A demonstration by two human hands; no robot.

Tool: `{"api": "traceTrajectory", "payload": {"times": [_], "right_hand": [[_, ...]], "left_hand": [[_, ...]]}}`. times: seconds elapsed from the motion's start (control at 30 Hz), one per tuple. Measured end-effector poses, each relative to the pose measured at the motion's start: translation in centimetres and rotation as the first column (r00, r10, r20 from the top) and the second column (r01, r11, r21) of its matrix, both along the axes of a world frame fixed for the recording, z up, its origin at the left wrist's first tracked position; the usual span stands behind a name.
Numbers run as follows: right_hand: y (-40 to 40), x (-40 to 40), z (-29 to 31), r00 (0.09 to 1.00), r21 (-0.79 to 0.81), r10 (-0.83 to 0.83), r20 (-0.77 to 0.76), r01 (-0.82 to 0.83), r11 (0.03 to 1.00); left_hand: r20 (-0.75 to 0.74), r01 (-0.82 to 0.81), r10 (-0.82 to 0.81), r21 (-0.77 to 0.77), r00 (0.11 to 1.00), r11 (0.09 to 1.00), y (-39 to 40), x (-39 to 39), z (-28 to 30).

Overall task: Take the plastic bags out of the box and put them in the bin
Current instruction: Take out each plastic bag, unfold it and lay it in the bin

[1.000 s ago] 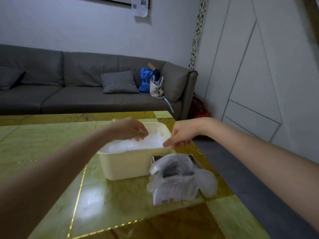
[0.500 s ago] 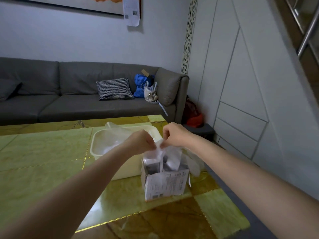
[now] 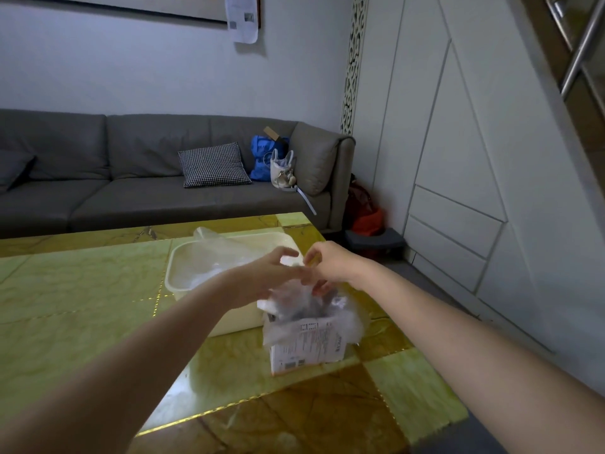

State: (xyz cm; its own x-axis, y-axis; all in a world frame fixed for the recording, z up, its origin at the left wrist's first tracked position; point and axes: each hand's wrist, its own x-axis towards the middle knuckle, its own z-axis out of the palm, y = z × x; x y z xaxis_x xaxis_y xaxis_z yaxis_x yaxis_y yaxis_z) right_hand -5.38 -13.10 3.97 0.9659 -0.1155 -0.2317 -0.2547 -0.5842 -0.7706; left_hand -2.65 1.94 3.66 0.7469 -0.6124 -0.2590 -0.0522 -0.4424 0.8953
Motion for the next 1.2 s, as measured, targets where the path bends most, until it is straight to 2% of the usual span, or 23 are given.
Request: {"api": "traceTrajectory", "payload": {"times": [0.07,0.13,0.2,0.3,0.37,0.47,0.53,0.57,0.6,0.63,0.67,0.7,0.77,0.8,0.87,0.9,0.97,1.03,1.1,1.2], "right_hand": [[0.1,-0.2,0.6,0.999,-0.071,0.034,-0.001,-0.034,0.997],[0.0,-0.2,1.3,0.995,-0.047,0.002,0.095,0.003,0.999],[-0.2,0.1,2.2,0.971,0.137,-0.079,0.227,0.049,0.989],[-0.5,0.7,4.2,0.894,0.437,-0.249,0.373,0.068,0.897],[-0.8,1.2,5.3,0.823,0.604,-0.394,0.408,0.081,0.793],[-1.4,2.5,5.7,0.732,0.672,-0.538,0.418,0.149,0.725],[-1.2,3.6,5.2,0.712,0.633,-0.553,0.432,0.197,0.748],[-0.9,4.1,4.9,0.711,0.599,-0.548,0.44,0.222,0.769],[-0.5,4.5,4.7,0.71,0.555,-0.538,0.453,0.248,0.794],[-0.1,4.9,4.4,0.712,0.499,-0.518,0.474,0.268,0.824],[0.3,5.6,4.1,0.715,0.427,-0.482,0.507,0.277,0.861],[0.6,6.0,3.9,0.728,0.334,-0.42,0.543,0.272,0.903],[1.4,6.8,3.3,0.789,0.087,-0.224,0.572,0.213,0.973],[1.7,7.1,2.9,0.826,-0.053,-0.115,0.551,0.172,0.984],[2.3,8.3,2.0,0.865,-0.282,0.047,0.499,0.112,0.953],[2.6,9.1,1.6,0.86,-0.308,0.055,0.508,0.121,0.944],[3.0,10.0,1.2,0.831,-0.225,-0.023,0.556,0.176,0.958],[3.5,10.5,0.9,0.804,-0.103,-0.113,0.584,0.211,0.972],[3.7,10.5,0.6,0.797,-0.044,-0.158,0.583,0.225,0.973],[3.6,10.1,0.8,0.8,0.109,-0.265,0.539,0.246,0.963]], "left_hand": [[-0.063,0.018,-0.015,0.044,0.998,0.999,-0.4,-0.3,-0.4],[-0.139,0.081,-0.076,0.028,0.987,0.996,-0.5,-0.3,-0.7],[-0.196,0.094,-0.098,-0.027,0.976,0.995,-0.3,-0.4,-0.8],[-0.245,0.045,-0.055,-0.047,0.968,0.998,0.1,0.1,-0.9],[-0.148,0.083,-0.082,0.004,0.986,0.997,0.4,-0.1,-0.4],[0.188,0.044,-0.065,0.112,0.98,0.993,1.3,0.5,0.8],[0.441,-0.092,0.021,0.14,0.897,0.986,2.8,2.3,1.2],[0.579,-0.171,0.032,0.188,0.814,0.967,3.7,3.4,1.3],[0.712,-0.237,-0.042,0.287,0.7,0.928,4.6,4.5,1.3],[0.784,-0.292,-0.184,0.422,0.593,0.858,5.5,5.6,1.0],[0.781,-0.336,-0.342,0.557,0.523,0.759,6.3,6.8,0.7],[0.721,-0.356,-0.476,0.675,0.503,0.646,6.9,7.7,0.4],[0.577,-0.33,-0.591,0.813,0.563,0.479,7.4,8.8,0.2],[0.528,-0.298,-0.596,0.844,0.604,0.446,7.3,9.1,0.0],[0.471,-0.216,-0.541,0.857,0.697,0.468,6.6,10.0,-0.9],[0.45,-0.183,-0.506,0.852,0.736,0.491,6.3,10.5,-1.6],[0.442,-0.163,-0.437,0.825,0.784,0.541,5.7,11.0,-2.8],[0.461,-0.156,-0.355,0.761,0.813,0.63,6.0,11.5,-3.6],[0.495,-0.161,-0.235,0.633,0.837,0.757,6.7,11.9,-3.4],[0.54,-0.164,-0.138,0.473,0.83,0.866,7.9,12.0,-2.2]]}}
